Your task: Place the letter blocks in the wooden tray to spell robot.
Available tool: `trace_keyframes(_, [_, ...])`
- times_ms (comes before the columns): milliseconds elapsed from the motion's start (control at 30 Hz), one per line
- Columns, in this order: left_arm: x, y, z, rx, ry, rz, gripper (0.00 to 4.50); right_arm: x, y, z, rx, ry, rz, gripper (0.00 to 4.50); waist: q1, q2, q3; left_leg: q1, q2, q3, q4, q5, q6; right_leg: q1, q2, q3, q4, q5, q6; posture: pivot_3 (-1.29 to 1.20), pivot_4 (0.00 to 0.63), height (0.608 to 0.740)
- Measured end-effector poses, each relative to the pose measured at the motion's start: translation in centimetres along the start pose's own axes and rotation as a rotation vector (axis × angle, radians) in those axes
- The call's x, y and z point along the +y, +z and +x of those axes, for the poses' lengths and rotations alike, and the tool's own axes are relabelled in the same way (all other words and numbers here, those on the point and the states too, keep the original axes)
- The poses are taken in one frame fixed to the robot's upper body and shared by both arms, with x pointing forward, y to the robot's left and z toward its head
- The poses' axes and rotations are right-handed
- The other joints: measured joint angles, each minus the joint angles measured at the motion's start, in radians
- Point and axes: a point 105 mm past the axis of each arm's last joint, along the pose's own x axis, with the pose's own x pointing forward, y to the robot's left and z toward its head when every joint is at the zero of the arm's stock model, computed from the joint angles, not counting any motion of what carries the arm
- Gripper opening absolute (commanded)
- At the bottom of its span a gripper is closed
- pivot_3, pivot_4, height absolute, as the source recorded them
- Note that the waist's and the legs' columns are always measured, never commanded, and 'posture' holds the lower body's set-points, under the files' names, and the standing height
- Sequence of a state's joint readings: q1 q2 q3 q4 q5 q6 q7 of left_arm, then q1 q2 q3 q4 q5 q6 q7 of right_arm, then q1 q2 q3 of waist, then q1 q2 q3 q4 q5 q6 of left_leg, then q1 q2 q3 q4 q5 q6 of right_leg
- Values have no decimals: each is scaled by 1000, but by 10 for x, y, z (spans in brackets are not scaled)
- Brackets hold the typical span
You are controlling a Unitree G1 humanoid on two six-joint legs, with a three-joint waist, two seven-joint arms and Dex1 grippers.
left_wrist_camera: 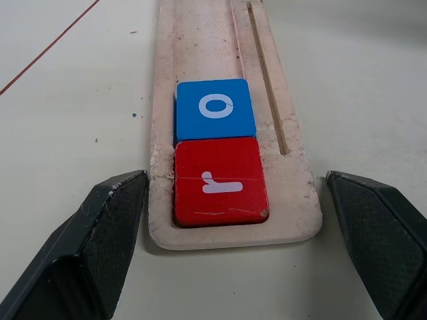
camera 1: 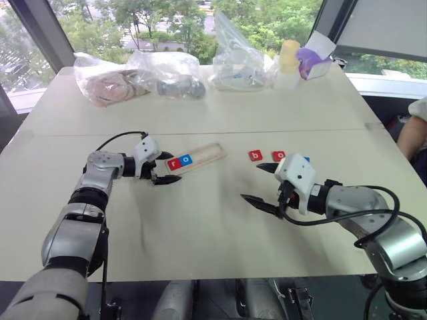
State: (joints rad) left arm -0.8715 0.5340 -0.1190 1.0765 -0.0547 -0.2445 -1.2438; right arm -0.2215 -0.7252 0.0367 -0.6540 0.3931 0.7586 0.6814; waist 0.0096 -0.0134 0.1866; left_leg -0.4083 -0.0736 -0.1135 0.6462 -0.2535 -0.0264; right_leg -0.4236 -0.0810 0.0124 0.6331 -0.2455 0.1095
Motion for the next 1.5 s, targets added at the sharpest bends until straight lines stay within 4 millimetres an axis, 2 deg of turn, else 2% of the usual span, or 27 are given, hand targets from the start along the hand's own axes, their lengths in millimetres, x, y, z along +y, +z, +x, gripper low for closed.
trace_keyframes(67, [0,-2,0,3,-2,-7,4500,0,1,0,-2,-1,0,4470,-3,0,0,1,0,0,0,0,0,1,0,0,0,1,0,0,150,740])
trace_keyframes(167, [-1,-2,0,4,-5,-8,3707,0,1,0,-2,-4,1,4500,-4,0,-1,2,0,0,1,0,0,2,0,0,0,1,0,0,150,740])
trace_keyframes(200, [-2,-2,0,3,-12,-5,3292,0,0,0,-2,-4,2,4500,-4,0,-1,2,0,0,1,0,0,2,0,0,1,1,0,0,150,740])
trace_keyframes(233, [-2,-2,0,2,-14,-2,3126,0,0,0,-2,-5,2,4500,-4,0,-1,2,0,0,1,0,0,2,0,0,1,1,0,0,150,740])
trace_keyframes(367, [-6,-2,1,-4,-28,23,3128,0,0,0,4,-5,4,4500,-4,0,-1,2,0,0,1,0,0,2,0,1,1,1,0,0,150,740])
trace_keyframes(533, [-24,1,5,-25,-108,85,3128,-3,0,-3,15,-12,-6,4500,-2,1,-2,1,0,1,1,0,1,2,0,1,1,1,0,0,150,740])
trace_keyframes(833, [-100,8,17,-67,-368,158,3128,-9,1,-7,26,-17,-28,4500,1,2,-3,1,0,2,1,-1,2,2,-1,3,0,1,0,0,150,740])
trace_keyframes(933, [-119,10,16,-62,-419,166,3128,-9,1,-7,29,-17,-25,4500,1,2,-3,2,0,2,1,-1,2,1,-1,3,0,1,0,0,150,740])
trace_keyframes(1367, [-126,11,15,-29,-386,154,3128,-9,3,-6,21,-6,-25,4500,1,2,-3,2,1,2,1,-1,1,1,0,3,0,1,-1,0,150,740])
trace_keyframes(1433, [-127,11,14,-28,-378,150,4193,-9,4,-6,19,-7,-27,4500,1,2,-3,2,1,2,1,-1,1,1,0,3,0,1,-1,0,150,740])
trace_keyframes(1467, [-128,10,14,-25,-378,150,4470,-9,4,-6,17,-7,-27,4500,1,2,-3,2,1,2,1,-1,1,1,0,3,0,1,-1,0,150,740])
trace_keyframes(1500, [-130,11,14,-24,-384,149,4470,-9,4,-5,17,-7,-26,4500,1,3,-3,2,1,2,1,-1,1,1,0,3,0,2,-1,0,150,740])
